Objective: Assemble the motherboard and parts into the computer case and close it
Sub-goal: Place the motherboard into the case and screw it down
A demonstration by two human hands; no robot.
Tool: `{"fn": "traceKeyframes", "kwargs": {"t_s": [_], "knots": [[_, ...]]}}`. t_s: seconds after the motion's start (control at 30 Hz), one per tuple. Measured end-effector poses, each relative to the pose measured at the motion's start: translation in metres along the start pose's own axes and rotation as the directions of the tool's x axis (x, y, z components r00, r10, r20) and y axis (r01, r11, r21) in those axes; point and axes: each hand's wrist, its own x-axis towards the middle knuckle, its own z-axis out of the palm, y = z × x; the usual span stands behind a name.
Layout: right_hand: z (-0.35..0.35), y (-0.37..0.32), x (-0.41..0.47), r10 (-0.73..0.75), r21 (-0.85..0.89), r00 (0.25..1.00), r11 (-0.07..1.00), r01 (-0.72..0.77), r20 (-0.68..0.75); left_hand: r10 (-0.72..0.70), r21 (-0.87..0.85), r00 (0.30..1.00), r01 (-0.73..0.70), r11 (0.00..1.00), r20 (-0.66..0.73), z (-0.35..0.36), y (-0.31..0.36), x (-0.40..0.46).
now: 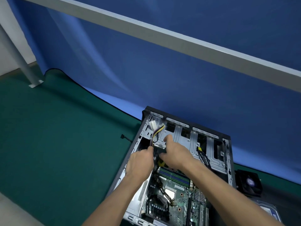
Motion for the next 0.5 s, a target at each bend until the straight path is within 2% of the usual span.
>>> {"fn": "traceKeyframes", "kwargs": {"t_s": [0.07,0.1,0.2,0.3,0.43,0.5], "knots": [[0.003,0.004,-0.002,0.022,-0.033,0.992,0.999,-0.026,-0.124,0.006,-0.002,1.000,-0.006,1.000,-0.004,0.000,0.000,0.001],[0.003,0.006,-0.004,0.033,-0.010,0.990,0.999,-0.035,-0.137,0.005,-0.001,1.000,-0.005,1.000,-0.003,0.000,0.001,0.001],[0.003,0.007,-0.006,0.024,0.093,0.999,0.995,-0.021,-0.036,-0.002,0.007,1.000,0.002,1.000,-0.006,-0.001,0.001,0.001],[0.005,0.011,-0.008,0.046,-0.033,0.994,0.998,-0.050,-0.104,0.003,0.007,1.000,-0.003,1.000,-0.006,-0.001,0.000,0.001],[0.006,0.011,-0.012,0.030,0.155,1.000,0.987,-0.030,0.002,0.003,0.011,1.000,-0.003,1.000,0.007,-0.004,0.000,-0.001],[0.009,0.011,-0.014,0.047,0.093,0.997,0.995,-0.040,-0.067,0.010,0.014,1.000,-0.010,1.000,0.005,-0.003,0.000,0.000]]}}
